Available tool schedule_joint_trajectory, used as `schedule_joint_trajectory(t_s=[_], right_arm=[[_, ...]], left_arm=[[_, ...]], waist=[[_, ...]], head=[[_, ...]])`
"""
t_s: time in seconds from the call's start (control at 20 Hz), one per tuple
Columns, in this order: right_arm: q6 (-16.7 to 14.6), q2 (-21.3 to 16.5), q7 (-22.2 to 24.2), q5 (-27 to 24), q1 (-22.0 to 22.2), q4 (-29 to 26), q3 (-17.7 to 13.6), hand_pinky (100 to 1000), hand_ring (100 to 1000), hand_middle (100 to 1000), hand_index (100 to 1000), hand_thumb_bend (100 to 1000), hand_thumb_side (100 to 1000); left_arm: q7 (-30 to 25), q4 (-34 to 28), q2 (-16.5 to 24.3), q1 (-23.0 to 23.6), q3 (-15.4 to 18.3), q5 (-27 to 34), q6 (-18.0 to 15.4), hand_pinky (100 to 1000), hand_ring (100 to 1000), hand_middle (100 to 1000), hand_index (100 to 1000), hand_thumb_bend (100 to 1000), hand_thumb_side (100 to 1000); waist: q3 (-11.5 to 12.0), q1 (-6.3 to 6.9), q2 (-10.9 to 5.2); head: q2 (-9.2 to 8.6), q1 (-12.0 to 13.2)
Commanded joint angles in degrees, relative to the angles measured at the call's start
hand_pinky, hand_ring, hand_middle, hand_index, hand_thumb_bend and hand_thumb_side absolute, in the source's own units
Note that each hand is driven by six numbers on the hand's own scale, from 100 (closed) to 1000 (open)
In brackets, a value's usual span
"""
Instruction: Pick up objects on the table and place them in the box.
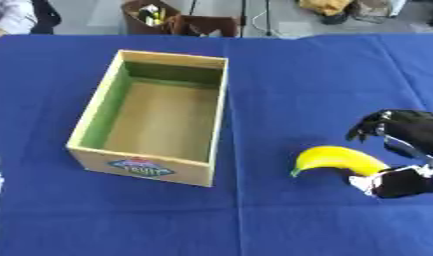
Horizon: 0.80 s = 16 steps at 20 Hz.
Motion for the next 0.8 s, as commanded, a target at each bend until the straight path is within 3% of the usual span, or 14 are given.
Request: schedule_joint_trajectory(t_s=[0.05,0.35,0.8], right_arm=[[0.53,-0.84,-0.41,0.66,-0.61,-0.78,-0.35,805,844,638,791,235,677],[1.04,-0.71,-0.43,0.66,-0.36,-0.78,-0.15,804,844,640,792,209,673],[1.99,-0.37,1.05,1.52,0.16,-0.78,0.08,807,854,653,805,252,658]], left_arm=[[-0.18,-0.99,0.69,-0.65,-0.01,0.24,-0.05,560,687,745,905,100,1000],[-0.20,-0.99,0.57,-0.64,-0.04,0.26,-0.02,560,687,745,905,100,1000],[-0.28,-0.99,0.50,-0.70,-0.11,0.35,-0.04,559,687,745,906,100,1000]], waist=[[-0.03,0.01,-0.97],[0.03,0.07,-0.81],[0.22,0.19,-0.54]], head=[[-0.72,-0.08],[-0.96,-0.12],[-1.31,-0.14]])
